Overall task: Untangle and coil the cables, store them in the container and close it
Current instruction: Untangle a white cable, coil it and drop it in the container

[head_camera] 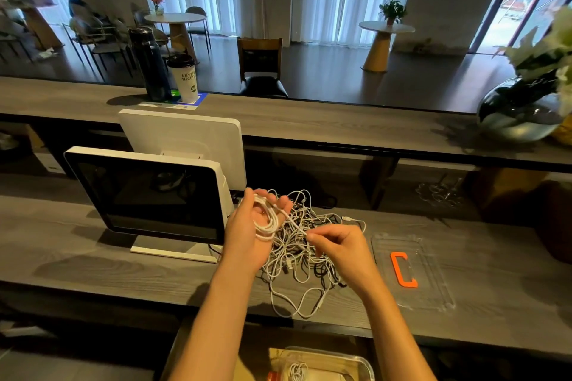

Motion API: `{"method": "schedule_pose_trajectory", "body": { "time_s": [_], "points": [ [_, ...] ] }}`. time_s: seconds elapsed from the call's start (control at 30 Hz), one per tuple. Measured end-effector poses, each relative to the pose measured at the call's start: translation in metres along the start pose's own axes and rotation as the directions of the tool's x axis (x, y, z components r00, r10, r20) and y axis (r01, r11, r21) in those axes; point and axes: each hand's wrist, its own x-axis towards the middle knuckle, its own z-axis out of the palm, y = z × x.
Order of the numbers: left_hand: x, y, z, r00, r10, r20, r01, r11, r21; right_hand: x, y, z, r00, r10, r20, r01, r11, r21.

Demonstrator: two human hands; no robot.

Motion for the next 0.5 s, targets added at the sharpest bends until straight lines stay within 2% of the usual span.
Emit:
{"method": "schedule_pose_trajectory", "body": {
  "time_s": [0.1, 0.13, 0.2, 0.27, 0.33, 0.43, 0.5],
  "points": [
    [0.002, -0.002, 0.003, 0.999, 0.026, -0.029, -0.029, 0.993, -0.112, 0.0, 0.001, 0.009, 0.993, 0.008, 0.119, -0.005, 0.999, -0.034],
    [0.002, -0.002, 0.004, 0.998, 0.048, -0.045, -0.052, 0.996, -0.072, -0.001, 0.001, 0.01, 0.985, 0.02, 0.173, -0.008, 0.998, -0.068],
    [0.003, -0.002, 0.001, 0.984, 0.15, -0.093, -0.133, 0.977, 0.166, -0.002, 0.001, 0.009, 0.965, 0.043, 0.258, -0.006, 0.99, -0.14],
    [0.005, -0.002, -0.003, 0.961, 0.254, -0.105, -0.17, 0.849, 0.5, -0.003, 0.001, 0.005, 0.947, 0.037, 0.319, 0.017, 0.987, -0.162],
    [0.006, -0.002, -0.005, 0.957, 0.283, -0.066, -0.141, 0.649, 0.747, -0.003, -0.002, 0.003, 0.933, 0.0, 0.36, 0.061, 0.986, -0.157],
    [0.003, -0.005, -0.002, 0.984, 0.178, 0.017, -0.084, 0.376, 0.923, -0.002, -0.009, 0.009, 0.942, -0.104, 0.319, 0.158, 0.976, -0.148],
    [-0.001, -0.006, 0.002, 1.0, 0.018, -0.013, 0.006, 0.327, 0.945, -0.001, -0.011, 0.013, 0.967, -0.188, 0.172, 0.212, 0.968, -0.135]
  ]
}}
